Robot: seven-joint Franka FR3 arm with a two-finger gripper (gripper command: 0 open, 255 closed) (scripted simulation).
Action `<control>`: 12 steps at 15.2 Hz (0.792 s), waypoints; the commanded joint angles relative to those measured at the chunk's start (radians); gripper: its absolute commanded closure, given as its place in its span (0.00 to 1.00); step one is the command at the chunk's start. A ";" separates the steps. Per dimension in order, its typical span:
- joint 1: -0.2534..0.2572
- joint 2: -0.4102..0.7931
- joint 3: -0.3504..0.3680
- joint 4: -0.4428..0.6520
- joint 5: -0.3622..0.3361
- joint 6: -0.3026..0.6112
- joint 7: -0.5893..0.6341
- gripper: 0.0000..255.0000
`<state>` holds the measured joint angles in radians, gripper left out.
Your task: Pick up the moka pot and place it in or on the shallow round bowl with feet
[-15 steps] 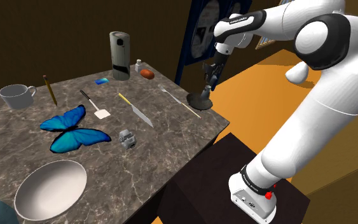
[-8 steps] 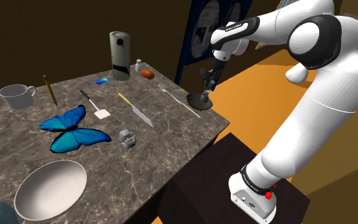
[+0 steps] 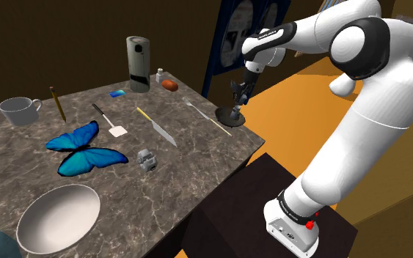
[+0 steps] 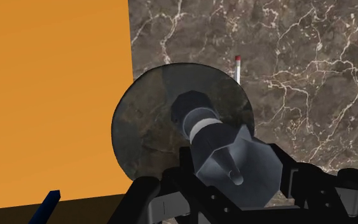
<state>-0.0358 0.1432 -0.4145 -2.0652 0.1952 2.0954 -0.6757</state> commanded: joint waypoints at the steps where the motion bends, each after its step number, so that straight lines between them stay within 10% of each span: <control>1: 0.000 0.000 0.000 0.000 0.000 0.000 0.000 1.00; 2: 0.000 0.000 0.000 0.000 0.000 0.000 0.000 0.00; 12: -0.003 -0.043 -0.009 0.081 -0.031 -0.119 0.020 0.00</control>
<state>-0.0398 0.1033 -0.4239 -1.9961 0.1674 1.9924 -0.6599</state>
